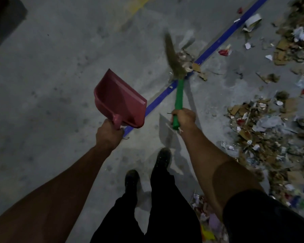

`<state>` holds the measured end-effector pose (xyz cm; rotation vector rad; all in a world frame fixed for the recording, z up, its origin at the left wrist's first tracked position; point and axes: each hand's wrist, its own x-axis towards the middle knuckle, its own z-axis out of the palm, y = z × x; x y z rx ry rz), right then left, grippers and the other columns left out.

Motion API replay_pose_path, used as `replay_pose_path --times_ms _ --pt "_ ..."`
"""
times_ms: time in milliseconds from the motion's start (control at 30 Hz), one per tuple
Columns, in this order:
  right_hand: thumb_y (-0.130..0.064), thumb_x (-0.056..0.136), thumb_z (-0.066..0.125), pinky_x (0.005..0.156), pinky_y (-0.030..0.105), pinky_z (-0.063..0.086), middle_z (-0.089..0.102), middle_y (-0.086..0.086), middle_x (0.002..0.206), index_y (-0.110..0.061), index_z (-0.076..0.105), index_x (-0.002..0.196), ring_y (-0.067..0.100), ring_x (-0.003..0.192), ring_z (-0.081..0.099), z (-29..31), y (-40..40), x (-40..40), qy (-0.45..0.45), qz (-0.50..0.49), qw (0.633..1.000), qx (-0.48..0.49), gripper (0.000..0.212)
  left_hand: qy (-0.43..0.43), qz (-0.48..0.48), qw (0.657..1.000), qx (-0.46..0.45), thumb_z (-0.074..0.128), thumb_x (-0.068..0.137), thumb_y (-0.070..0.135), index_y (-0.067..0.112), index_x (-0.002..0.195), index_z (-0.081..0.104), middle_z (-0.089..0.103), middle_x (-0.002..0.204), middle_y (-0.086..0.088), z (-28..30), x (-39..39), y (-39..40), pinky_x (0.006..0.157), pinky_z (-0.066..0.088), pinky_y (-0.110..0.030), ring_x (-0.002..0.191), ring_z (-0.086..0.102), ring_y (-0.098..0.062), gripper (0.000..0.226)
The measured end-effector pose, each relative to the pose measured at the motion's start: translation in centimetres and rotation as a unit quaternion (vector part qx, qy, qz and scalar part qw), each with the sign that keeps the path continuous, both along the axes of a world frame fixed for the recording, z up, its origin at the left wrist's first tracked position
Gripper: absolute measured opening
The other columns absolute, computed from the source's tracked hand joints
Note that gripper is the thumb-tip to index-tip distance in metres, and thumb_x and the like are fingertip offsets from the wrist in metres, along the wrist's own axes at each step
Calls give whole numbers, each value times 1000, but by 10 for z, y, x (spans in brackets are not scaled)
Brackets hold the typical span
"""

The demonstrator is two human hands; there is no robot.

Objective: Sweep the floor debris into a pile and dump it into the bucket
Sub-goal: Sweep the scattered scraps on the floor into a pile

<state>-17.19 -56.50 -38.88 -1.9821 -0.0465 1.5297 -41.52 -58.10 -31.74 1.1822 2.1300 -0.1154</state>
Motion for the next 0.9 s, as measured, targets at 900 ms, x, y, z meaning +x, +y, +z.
replay_pose_path --times_ms 900 --pt "11 80 64 42 25 40 58 16 70 -28 57 76 20 43 46 90 -146 -65 -17 51 999 -10 40 -61 -16 998 5 63 75 30 8 94 61 67 90 -18 -6 -22 -13 70 48 -38 86 64 -38 29"
